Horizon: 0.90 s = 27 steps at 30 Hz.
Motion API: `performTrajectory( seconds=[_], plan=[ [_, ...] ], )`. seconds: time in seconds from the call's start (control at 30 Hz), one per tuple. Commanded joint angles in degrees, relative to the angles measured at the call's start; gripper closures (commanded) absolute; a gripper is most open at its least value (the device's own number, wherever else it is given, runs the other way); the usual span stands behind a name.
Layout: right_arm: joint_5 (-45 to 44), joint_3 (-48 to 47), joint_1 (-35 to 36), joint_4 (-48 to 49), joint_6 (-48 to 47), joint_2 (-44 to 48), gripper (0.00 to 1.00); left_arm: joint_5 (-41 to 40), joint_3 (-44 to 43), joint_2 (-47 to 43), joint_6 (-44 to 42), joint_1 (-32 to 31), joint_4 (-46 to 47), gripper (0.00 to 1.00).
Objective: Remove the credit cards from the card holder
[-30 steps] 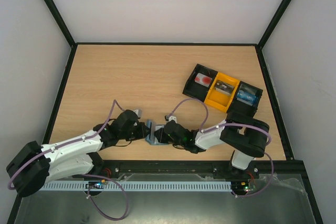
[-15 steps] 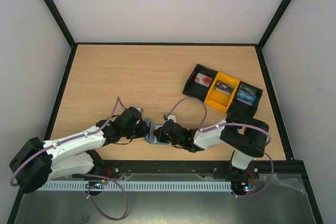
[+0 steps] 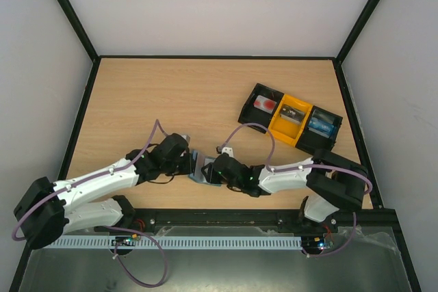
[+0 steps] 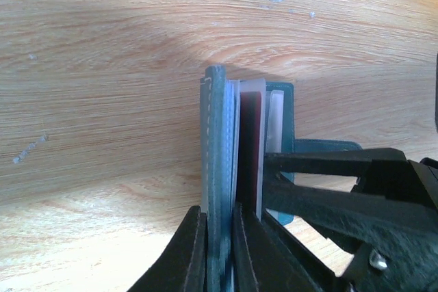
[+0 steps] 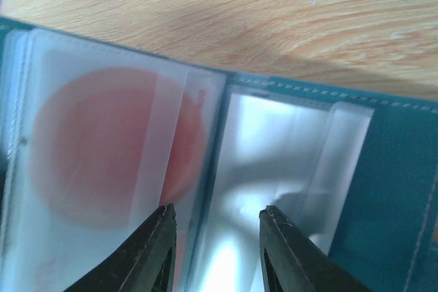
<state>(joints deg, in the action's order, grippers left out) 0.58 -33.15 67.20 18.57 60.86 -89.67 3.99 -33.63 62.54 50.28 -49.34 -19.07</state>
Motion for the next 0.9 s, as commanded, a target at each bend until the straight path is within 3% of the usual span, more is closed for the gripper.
performTrajectory(
  seconds=[0.0, 0.27, 0.43, 0.67, 0.77, 0.87],
  plan=[
    [4.4, 2.8, 0.5, 5.2, 1.0, 3.4, 0.64, 0.8, -2.8, 0.4, -1.1, -0.6, 0.5, 0.98],
    [6.4, 3.1, 0.5, 6.4, 2.1, 6.9, 0.63, -3.6, -4.4, 0.3, -1.2, -0.5, -4.4, 0.97],
    [9.8, 2.6, 0.8, 11.9, 3.7, 5.3, 0.49, -2.7, -5.2, 1.4, -0.7, -0.6, -4.3, 0.97],
    [8.8, 0.0, 2.1, 9.3, 3.4, 3.1, 0.35, -1.1, -5.0, 2.7, 0.3, -0.5, -3.2, 0.98],
    [5.6, -0.2, 2.1, 5.3, 3.1, 3.5, 0.34, -0.9, -4.7, 2.5, 0.6, -0.5, -2.8, 0.97],
    [2.0, -0.3, 2.1, 0.3, 2.6, 4.6, 0.40, -0.8, -4.5, 2.3, 0.7, -0.5, -2.5, 0.97]
  ],
)
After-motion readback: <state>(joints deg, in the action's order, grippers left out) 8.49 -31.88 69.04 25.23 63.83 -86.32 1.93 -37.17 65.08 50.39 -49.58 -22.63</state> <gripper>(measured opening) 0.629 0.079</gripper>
